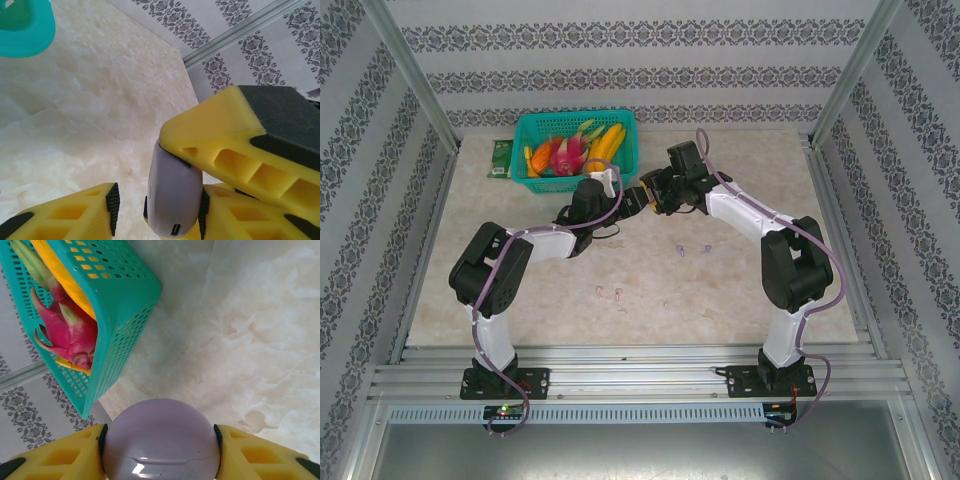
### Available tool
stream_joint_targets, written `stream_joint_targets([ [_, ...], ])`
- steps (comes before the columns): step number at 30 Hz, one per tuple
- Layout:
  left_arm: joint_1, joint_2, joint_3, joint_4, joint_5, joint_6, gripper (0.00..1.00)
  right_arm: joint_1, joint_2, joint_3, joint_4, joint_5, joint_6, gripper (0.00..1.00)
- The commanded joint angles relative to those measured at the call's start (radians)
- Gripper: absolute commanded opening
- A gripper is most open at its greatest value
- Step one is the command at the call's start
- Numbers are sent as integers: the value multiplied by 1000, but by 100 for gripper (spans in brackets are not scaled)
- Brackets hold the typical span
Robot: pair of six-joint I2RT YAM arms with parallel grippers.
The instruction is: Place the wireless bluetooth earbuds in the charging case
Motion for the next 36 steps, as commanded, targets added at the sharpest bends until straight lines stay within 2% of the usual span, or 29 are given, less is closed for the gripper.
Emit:
stream_joint_targets([
  [1,-27,19,-4,87,-38,-30,48,22,-24,-39,57,-30,52,49],
  [11,-30,20,-44,151,-87,-67,43,24,-36,-82,97,-12,118,50],
  [21,-32,25,-70,188,-91,-90,45,21,-38,-93,106,0,136,49],
  [36,-38,73,-46,228,-91,-124,28,30,-40,-105,116,2,151,49],
])
